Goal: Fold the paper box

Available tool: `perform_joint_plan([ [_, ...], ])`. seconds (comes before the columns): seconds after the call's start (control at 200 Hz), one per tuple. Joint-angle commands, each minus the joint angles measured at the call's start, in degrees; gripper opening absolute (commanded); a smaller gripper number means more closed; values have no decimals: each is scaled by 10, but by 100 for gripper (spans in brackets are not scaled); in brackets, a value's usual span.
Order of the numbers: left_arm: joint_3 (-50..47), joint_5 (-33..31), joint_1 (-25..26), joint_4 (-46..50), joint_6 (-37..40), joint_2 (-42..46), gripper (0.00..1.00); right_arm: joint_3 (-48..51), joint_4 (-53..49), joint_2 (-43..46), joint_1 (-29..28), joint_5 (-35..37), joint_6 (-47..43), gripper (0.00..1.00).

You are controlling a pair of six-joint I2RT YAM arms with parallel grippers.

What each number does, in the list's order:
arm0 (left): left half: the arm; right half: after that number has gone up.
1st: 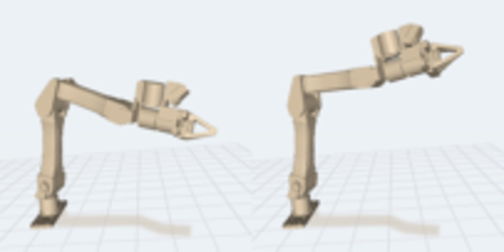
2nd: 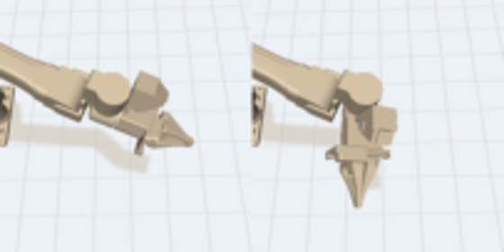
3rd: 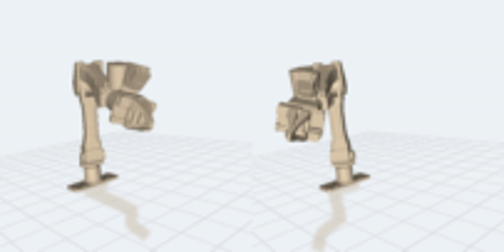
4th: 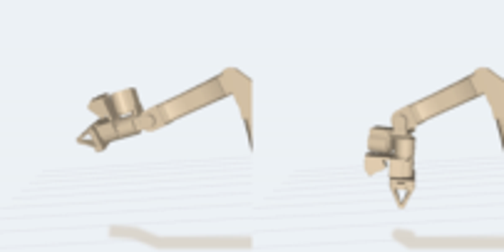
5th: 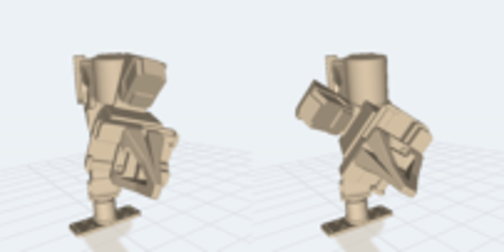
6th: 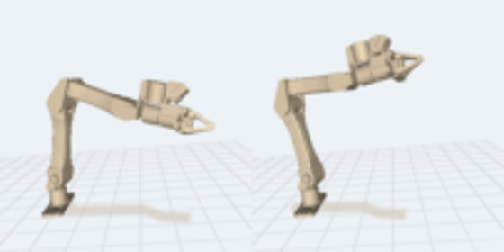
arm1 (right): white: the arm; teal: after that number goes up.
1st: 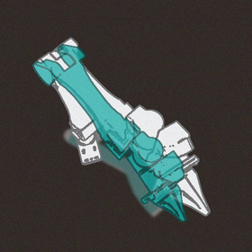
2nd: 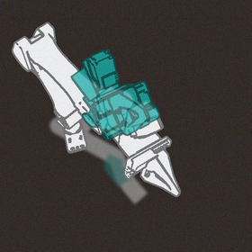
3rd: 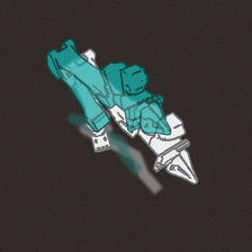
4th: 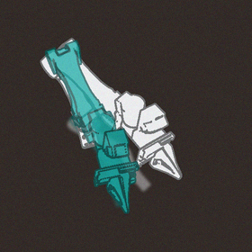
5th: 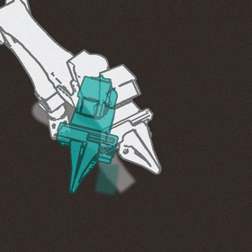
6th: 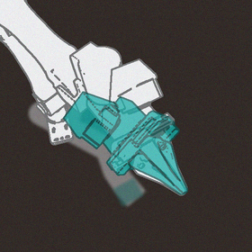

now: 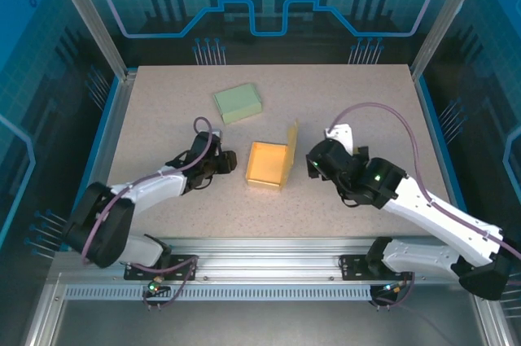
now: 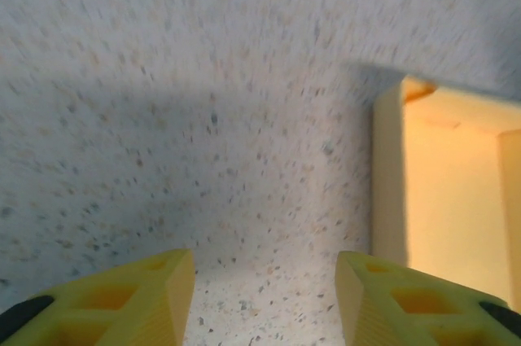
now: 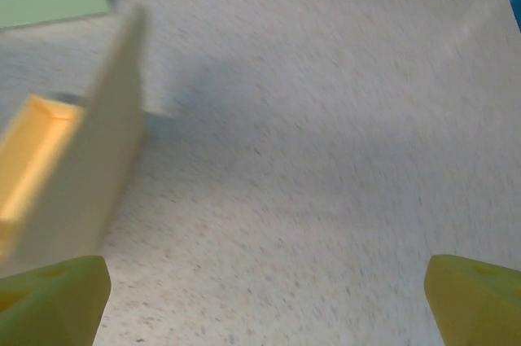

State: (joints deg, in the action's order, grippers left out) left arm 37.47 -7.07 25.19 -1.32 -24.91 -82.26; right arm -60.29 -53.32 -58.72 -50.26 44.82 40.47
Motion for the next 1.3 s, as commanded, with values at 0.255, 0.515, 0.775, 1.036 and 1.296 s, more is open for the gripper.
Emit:
perform_joint_plan([
  [0.255,3,43,80,-33,-16,-84,44,127,42,80,129,-142,85,100],
  [0.515,-8,65,150,-95,-70,-102,43,133,47,78,166,-152,58,100],
  [0.775,9,98,229,-217,-94,-156,42,127,51,81,200,-170,28,100],
  [1.036,-10,100,194,-154,1,17,52,84,-5,98,204,-203,-27,100],
  [1.296,203,245,48,-34,313,-87,74,96,62,90,205,-270,-51,86],
])
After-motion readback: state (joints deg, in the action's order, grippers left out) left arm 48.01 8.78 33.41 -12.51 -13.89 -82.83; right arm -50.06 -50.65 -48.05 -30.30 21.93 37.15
